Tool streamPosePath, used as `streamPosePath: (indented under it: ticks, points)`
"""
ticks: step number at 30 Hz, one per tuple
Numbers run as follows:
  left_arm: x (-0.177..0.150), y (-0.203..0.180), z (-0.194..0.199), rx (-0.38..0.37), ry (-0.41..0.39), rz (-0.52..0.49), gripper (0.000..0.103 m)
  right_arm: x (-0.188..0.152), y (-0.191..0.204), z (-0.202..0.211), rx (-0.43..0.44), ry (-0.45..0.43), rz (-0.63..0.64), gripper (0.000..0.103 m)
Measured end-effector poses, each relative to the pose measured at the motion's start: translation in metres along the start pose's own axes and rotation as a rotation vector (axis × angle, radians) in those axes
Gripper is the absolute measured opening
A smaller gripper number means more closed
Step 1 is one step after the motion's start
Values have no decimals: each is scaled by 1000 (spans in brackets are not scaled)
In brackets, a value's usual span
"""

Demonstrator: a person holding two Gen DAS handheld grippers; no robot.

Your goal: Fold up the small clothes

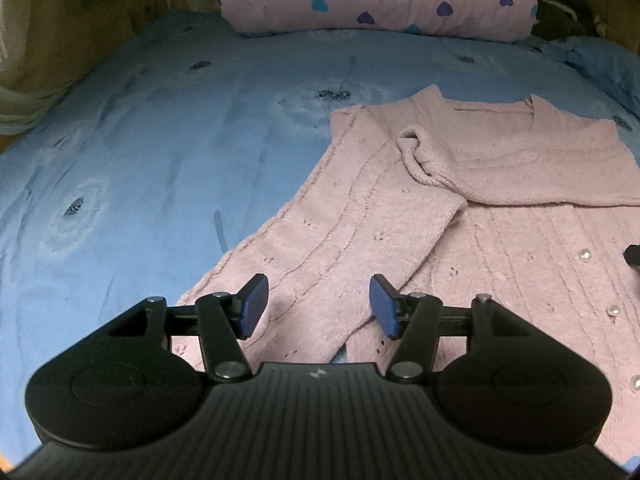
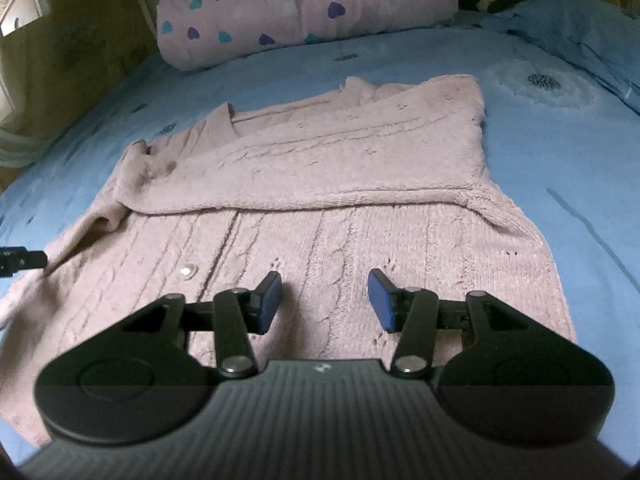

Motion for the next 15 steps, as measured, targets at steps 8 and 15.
streamPosePath:
  ticks: [8, 15]
  points:
    - [1, -12, -10, -28, -1, -9, 63, -1, 1, -3, -6, -13, 21, 53]
    - [-2, -30, -26, -75, -8, -65, 70, 0, -1, -6, -6, -24, 6, 53]
Point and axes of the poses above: each gripper's, at about its wrist camera, not at the fingertips, and z roughly against the way its jaws point, y to its left, x to its top, the point moved 8 cm from there along -z, roughly the way its jaws point, and after that the axes turned 15 degrees about x, right-handed, at the moved point
